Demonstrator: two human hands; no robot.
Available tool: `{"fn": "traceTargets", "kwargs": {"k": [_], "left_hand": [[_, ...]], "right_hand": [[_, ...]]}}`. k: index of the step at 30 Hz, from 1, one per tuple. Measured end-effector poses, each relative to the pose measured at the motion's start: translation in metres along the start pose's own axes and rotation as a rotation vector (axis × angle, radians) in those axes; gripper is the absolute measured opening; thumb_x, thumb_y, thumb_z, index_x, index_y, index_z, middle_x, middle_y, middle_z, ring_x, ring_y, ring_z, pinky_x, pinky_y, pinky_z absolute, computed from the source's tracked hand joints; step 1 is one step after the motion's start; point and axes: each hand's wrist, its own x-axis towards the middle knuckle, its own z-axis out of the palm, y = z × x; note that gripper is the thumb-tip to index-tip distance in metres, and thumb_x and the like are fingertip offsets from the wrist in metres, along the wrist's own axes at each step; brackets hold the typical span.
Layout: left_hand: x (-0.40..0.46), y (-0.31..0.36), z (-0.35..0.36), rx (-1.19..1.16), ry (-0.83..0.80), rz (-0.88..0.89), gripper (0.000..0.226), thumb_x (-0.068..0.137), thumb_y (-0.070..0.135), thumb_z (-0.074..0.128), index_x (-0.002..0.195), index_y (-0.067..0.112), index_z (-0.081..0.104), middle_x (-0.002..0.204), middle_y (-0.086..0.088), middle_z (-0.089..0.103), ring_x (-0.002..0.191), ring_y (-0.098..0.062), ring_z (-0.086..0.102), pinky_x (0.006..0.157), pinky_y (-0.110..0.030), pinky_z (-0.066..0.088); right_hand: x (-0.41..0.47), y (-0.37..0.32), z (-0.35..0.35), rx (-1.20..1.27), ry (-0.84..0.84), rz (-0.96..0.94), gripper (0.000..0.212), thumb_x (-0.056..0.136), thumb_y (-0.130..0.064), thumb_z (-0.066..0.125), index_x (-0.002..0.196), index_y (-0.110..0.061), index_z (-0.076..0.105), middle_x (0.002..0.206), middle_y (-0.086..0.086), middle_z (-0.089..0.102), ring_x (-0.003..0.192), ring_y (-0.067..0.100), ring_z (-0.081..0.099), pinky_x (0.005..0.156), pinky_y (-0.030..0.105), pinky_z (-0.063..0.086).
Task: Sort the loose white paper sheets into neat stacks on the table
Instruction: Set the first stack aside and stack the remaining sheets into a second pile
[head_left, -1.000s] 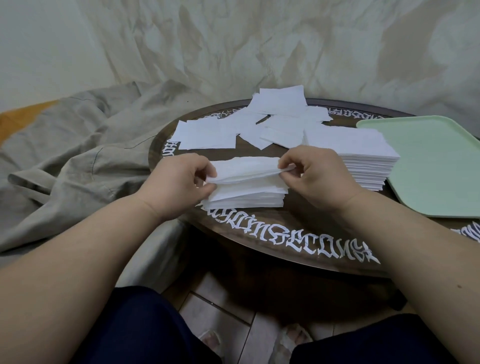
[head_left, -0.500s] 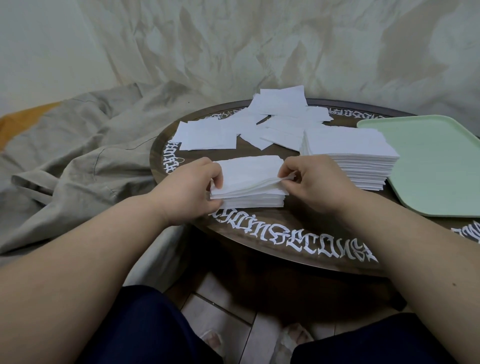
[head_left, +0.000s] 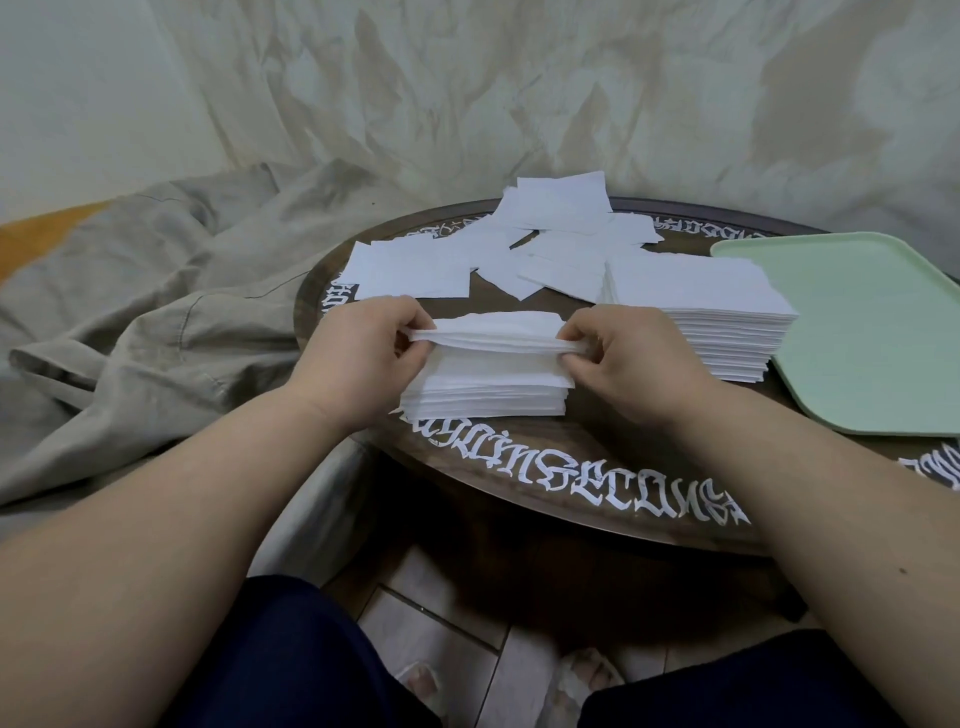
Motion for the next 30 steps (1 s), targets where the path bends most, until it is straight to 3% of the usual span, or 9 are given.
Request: {"fn": "traceTargets", "kwargs": {"k": [2,4,7,12,14,17,21,26,30], "left_hand": [[0.002,-0.003,0.002,-0.027,0.042,0.006,0.007,0.086,0.013,0.063,0.088,0.016,0.068,0.082,0.005,0.067,0.076,-0.017,0.062,0.075,-0.027,0.045],[0.006,-0.005,0.003,-0.082,0.134,0.021,0.008,0.085,0.010,0.064,0.088,0.016,0.068,0.091,0.003,0.069,0.080,-0.017,0.063,0.079,-0.030,0.049],[0.012,-0.007,0.003,-0.162,0.210,0.027,0.011,0.082,0.004,0.066,0.088,0.013,0.066,0.100,0.002,0.069,0.086,-0.017,0.064,0.084,-0.028,0.049],[0.004,-0.016,0.008,-0.051,-0.121,-0.034,0.014,0.080,0.010,0.067,0.086,0.023,0.063,0.096,0.000,0.071,0.084,-0.018,0.064,0.085,-0.034,0.050],[0.000,-0.017,0.007,-0.067,-0.182,-0.043,0.014,0.080,0.012,0.068,0.085,0.024,0.062,0.097,0.000,0.071,0.084,-0.016,0.064,0.085,-0.034,0.051],[0.000,-0.014,0.004,-0.094,-0.184,-0.049,0.017,0.079,0.011,0.068,0.079,0.026,0.060,0.098,0.001,0.071,0.084,-0.015,0.065,0.086,-0.035,0.051],[0.001,-0.014,0.000,-0.123,-0.074,-0.027,0.020,0.078,0.008,0.067,0.074,0.026,0.059,0.095,0.007,0.069,0.085,-0.017,0.065,0.084,-0.037,0.052],[-0.003,-0.016,-0.002,-0.098,-0.197,-0.052,0.023,0.077,0.007,0.068,0.072,0.027,0.057,0.098,0.001,0.068,0.082,-0.016,0.063,0.082,-0.033,0.051],[-0.003,-0.015,-0.003,-0.087,-0.220,-0.068,0.028,0.077,0.008,0.068,0.069,0.031,0.054,0.098,0.001,0.068,0.086,-0.013,0.063,0.083,-0.032,0.050]], "right_hand": [[0.001,-0.001,0.001,0.018,0.060,-0.014,0.018,0.088,-0.019,0.061,0.104,-0.014,0.067,0.097,0.003,0.068,0.090,0.022,0.060,0.078,0.029,0.044],[0.004,-0.004,0.000,0.059,0.249,-0.089,0.010,0.084,-0.012,0.064,0.093,-0.010,0.069,0.087,0.007,0.068,0.079,0.025,0.061,0.075,0.036,0.050],[0.007,-0.007,-0.003,0.052,0.416,-0.183,0.009,0.076,-0.006,0.065,0.084,-0.009,0.066,0.084,0.007,0.066,0.072,0.024,0.060,0.066,0.033,0.050],[0.001,-0.001,0.001,-0.020,0.019,-0.091,0.007,0.082,-0.014,0.064,0.088,-0.016,0.064,0.089,-0.001,0.060,0.083,0.020,0.056,0.073,0.031,0.044],[-0.001,-0.001,0.001,-0.039,-0.066,-0.059,0.006,0.083,-0.019,0.063,0.089,-0.019,0.063,0.088,-0.005,0.057,0.084,0.016,0.054,0.073,0.028,0.040],[-0.001,-0.002,0.000,-0.022,-0.065,-0.054,0.006,0.083,-0.020,0.064,0.089,-0.019,0.064,0.088,-0.005,0.058,0.084,0.016,0.055,0.074,0.029,0.043],[0.000,-0.003,0.000,0.017,0.068,-0.100,0.006,0.082,-0.017,0.064,0.087,-0.015,0.066,0.090,0.001,0.064,0.083,0.019,0.057,0.074,0.031,0.044],[-0.001,-0.003,0.003,-0.019,-0.071,-0.091,0.010,0.083,-0.023,0.066,0.090,-0.018,0.068,0.090,-0.005,0.060,0.083,0.018,0.058,0.075,0.032,0.046],[-0.001,-0.005,0.000,-0.027,-0.086,-0.091,0.024,0.078,-0.036,0.072,0.094,-0.019,0.067,0.089,-0.006,0.058,0.083,0.015,0.056,0.077,0.032,0.047]]}}
